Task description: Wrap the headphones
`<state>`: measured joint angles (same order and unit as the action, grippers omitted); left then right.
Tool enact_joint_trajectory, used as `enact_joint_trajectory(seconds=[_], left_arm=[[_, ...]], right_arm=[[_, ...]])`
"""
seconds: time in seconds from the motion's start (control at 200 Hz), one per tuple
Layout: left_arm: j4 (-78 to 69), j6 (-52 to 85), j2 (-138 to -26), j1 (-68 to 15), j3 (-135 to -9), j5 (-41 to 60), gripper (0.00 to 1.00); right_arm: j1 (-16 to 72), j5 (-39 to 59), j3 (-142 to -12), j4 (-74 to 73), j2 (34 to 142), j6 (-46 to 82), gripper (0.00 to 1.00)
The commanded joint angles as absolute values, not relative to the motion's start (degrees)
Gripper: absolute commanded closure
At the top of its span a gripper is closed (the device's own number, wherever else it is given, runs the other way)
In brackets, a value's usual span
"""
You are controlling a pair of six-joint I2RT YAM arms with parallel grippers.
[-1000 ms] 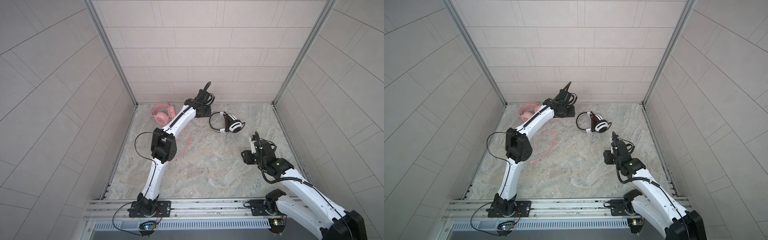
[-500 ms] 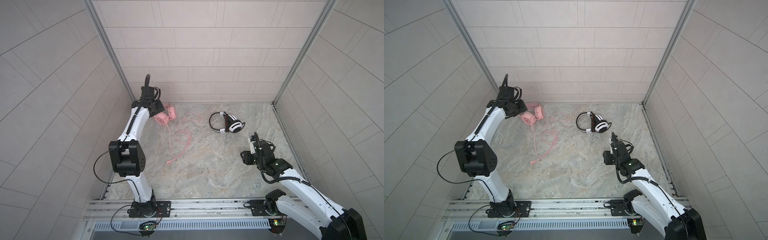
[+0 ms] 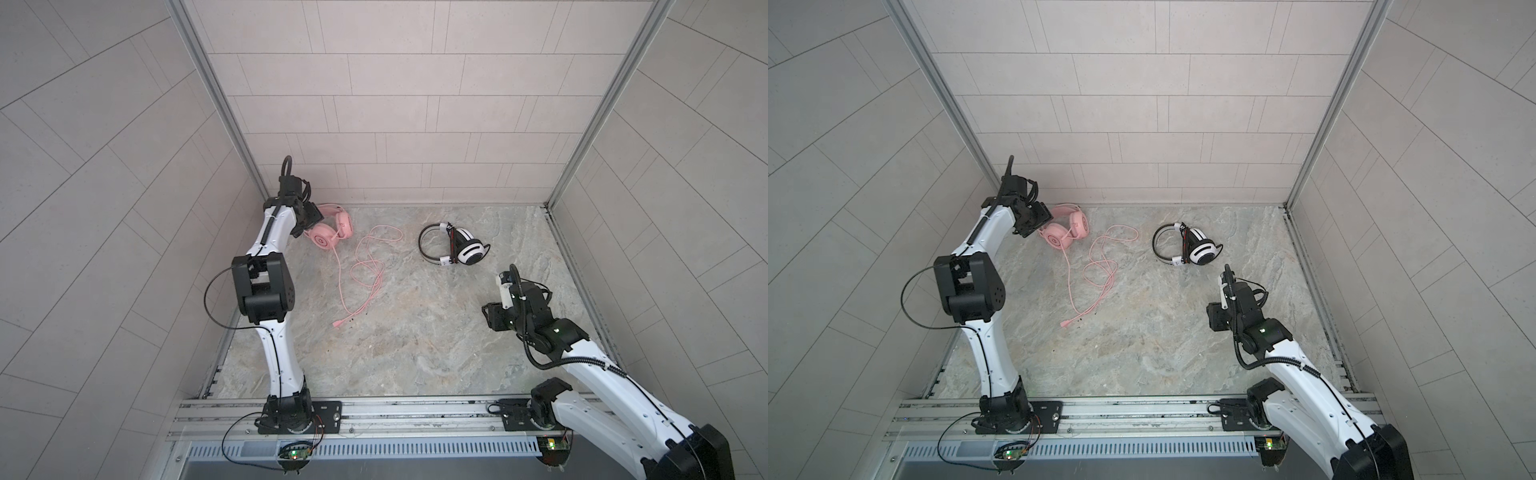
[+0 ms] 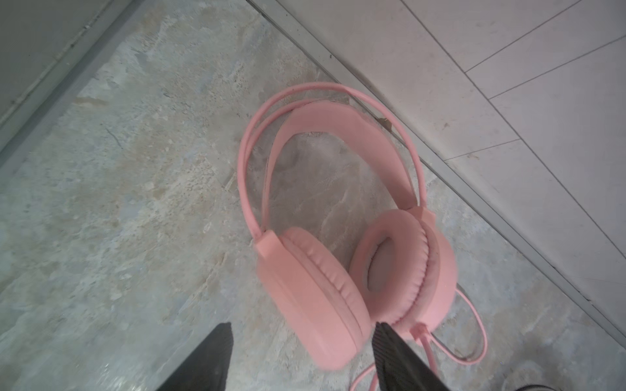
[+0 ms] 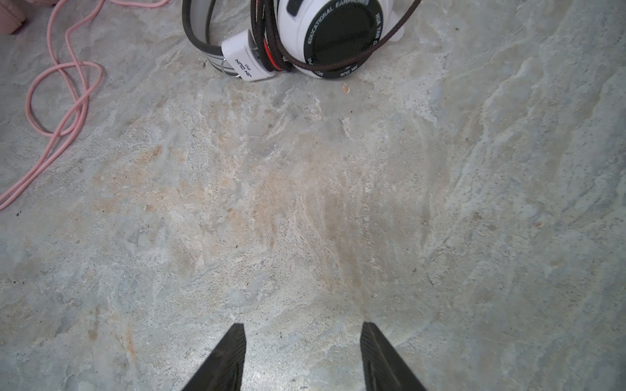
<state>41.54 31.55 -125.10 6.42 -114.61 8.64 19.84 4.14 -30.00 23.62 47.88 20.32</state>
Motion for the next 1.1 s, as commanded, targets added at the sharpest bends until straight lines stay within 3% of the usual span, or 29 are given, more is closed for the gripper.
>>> enact_joint_trajectory(seconds=[0.0, 0.03, 0.055, 0.095, 0.225, 0.465, 0.585, 0.751, 1.096], left_arm=[[49.8, 32.9, -129.7, 6.7, -122.3, 10.5, 0.27], [50.8, 33.3, -131.3, 6.7, -123.8, 10.7, 0.27], [51.7, 33.9, -132.8, 6.8, -125.4, 10.9, 0.1], [53.4, 34.5, -135.1, 6.8, -127.7, 11.8, 0.08], [59.2, 34.1, -140.7, 6.7, -135.3, 12.0, 0.08], [58.7, 33.8, -143.2, 6.7, -135.0, 12.9, 0.08], [58.3, 32.6, -142.5, 6.5, -132.5, 15.3, 0.2], [52.1, 31.0, -133.8, 6.6, -118.5, 15.9, 0.38], [28.3, 37.8, -101.7, 2.9, -71.5, 17.3, 0.39]], right_arm=[[20.0, 5.4, -30.8, 24.4, 47.3, 19.6, 0.44], [20.0, 5.4, -30.8, 24.3, 47.4, 19.7, 0.44], [20.1, 5.5, -30.9, 24.3, 47.5, 19.6, 0.44], [20.1, 5.6, -31.0, 24.3, 47.5, 19.5, 0.44], [20.2, 5.9, -31.1, 24.4, 47.3, 19.5, 0.44], [20.4, 5.7, -31.0, 24.3, 47.4, 19.4, 0.44], [20.4, 5.7, -31.0, 24.5, 47.0, 19.5, 0.44], [20.7, 5.9, -30.8, 24.3, 46.9, 19.9, 0.44], [22.5, 10.8, -34.5, 21.4, 50.0, 23.7, 0.44]])
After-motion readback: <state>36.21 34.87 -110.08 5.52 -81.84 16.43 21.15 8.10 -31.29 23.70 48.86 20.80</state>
